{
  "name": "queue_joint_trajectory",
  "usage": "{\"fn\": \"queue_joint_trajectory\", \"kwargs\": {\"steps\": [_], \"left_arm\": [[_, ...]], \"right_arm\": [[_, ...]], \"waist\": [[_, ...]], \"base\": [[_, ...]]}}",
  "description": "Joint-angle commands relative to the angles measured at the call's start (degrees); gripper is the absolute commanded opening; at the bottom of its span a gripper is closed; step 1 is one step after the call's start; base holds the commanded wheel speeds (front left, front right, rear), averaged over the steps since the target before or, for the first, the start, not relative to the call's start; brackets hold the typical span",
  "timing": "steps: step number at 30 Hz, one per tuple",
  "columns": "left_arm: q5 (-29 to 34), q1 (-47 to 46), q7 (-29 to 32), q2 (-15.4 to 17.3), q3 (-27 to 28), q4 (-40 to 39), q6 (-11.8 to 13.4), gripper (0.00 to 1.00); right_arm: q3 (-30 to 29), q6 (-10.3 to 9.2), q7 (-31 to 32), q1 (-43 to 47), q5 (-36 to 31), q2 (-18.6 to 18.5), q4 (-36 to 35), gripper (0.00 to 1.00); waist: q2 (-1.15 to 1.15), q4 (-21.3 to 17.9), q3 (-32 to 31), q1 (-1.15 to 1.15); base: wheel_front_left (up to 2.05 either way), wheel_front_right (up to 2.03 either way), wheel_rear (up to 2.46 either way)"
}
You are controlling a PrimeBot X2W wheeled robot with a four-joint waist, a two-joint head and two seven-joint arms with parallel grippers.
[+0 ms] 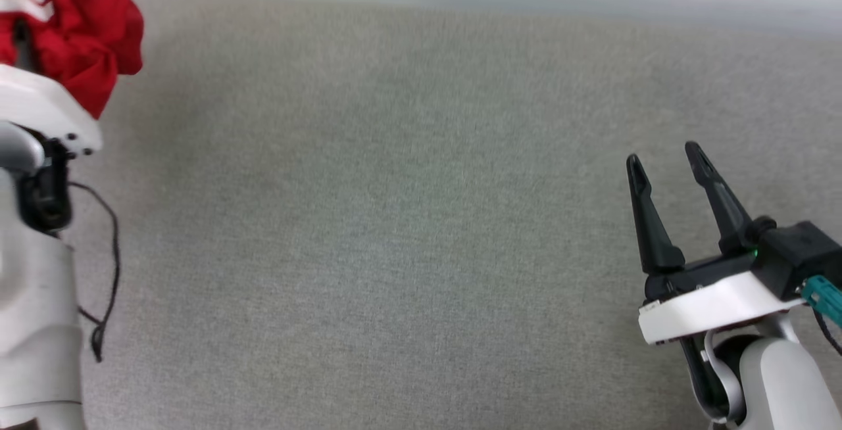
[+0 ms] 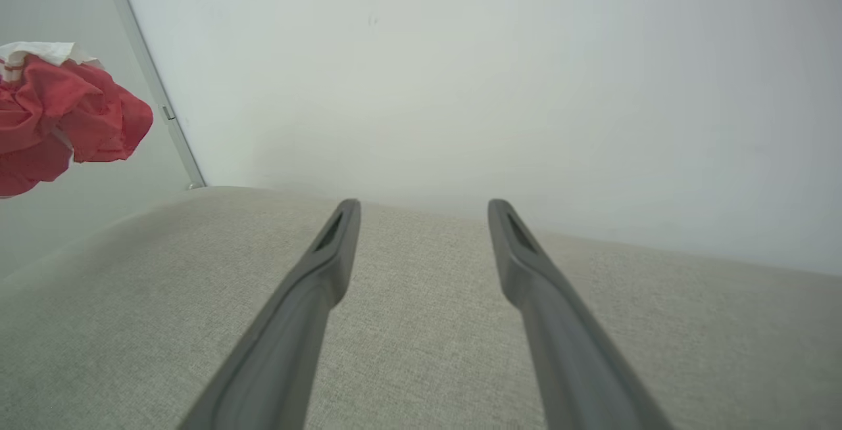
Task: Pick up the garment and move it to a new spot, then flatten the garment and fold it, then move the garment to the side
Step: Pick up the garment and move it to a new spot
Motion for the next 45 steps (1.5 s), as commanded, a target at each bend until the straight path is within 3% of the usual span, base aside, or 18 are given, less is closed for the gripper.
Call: {"fn": "queue_joint_trajectory", "kwargs": {"steps": [1, 10, 21, 26, 31, 32, 33, 34, 39, 45], "left_arm": [[0.02, -0.39, -1.12, -0.67, -0.29, -0.42, -0.16, 0.00], [1.80, 5.01, -6.41, -7.66, -6.99, -4.30, -2.04, 0.00], [0.56, 14.42, -5.05, -17.07, -18.96, -7.44, -5.18, 0.00], [-3.00, 20.70, -4.83, -18.33, -25.94, -6.19, -5.33, 0.00], [-7.79, 26.01, -4.93, -18.48, -35.09, -5.22, -3.59, 0.00], [-7.88, 26.36, -5.04, -18.47, -36.62, -5.03, -3.12, 0.12], [-8.31, 26.67, -5.44, -18.48, -37.93, -5.22, -2.83, 0.60], [-9.02, 27.07, -5.78, -18.48, -39.09, -5.50, -2.46, 1.00], [-10.49, 25.73, -9.75, -18.53, -41.62, -7.79, -0.73, 1.00], [-10.51, 25.37, -16.78, -18.46, -40.24, -12.60, 3.49, 1.00]], "right_arm": [[-0.26, -0.04, 0.21, 0.88, -0.01, 0.35, -0.12, 1.00], [-0.95, -0.04, 1.33, 4.70, 0.07, 1.25, 0.47, 1.00], [-1.19, -0.04, 2.47, 7.34, 0.39, 1.59, 0.60, 1.00], [-1.44, -0.04, 2.61, 8.21, 0.63, 1.64, 0.31, 1.00], [-1.86, -0.03, 2.31, 8.32, 1.29, 1.65, 0.13, 1.00], [-2.02, -0.04, 2.19, 8.21, 1.39, 1.64, 0.12, 1.00], [-2.12, -0.04, 2.09, 8.12, 1.51, 1.63, 0.16, 1.00], [-2.06, -0.03, 2.06, 7.94, 1.56, 1.64, 0.19, 1.00], [-2.29, -0.04, 2.20, 7.84, 1.24, 1.62, 0.60, 1.00], [-3.03, -0.04, 3.00, 9.09, 0.55, 1.63, 0.51, 1.00]], "waist": [[0.00, -0.71, -2.54, 0.00], [0.00, -6.18, -7.63, 0.00], [0.00, -14.85, -9.07, 0.00], [0.00, -17.11, -8.00, 0.00], [0.00, -17.47, -6.61, 0.00], [0.00, -17.28, -6.37, 0.00], [0.00, -17.02, -6.26, 0.00], [0.00, -16.76, -6.14, 0.00], [0.00, -14.78, -7.17, 0.00], [0.00, -12.06, -9.82, 0.00]], "base": [[0.00, 0.00, 0.00], [0.00, 0.00, 0.00], [0.00, 0.00, 0.00], [0.00, 0.00, 0.00], [0.00, 0.00, 0.00], [0.00, 0.00, 0.00], [0.00, 0.00, 0.00], [0.00, 0.00, 0.00], [0.00, 0.00, 0.00], [0.00, 0.00, 0.00]]}}
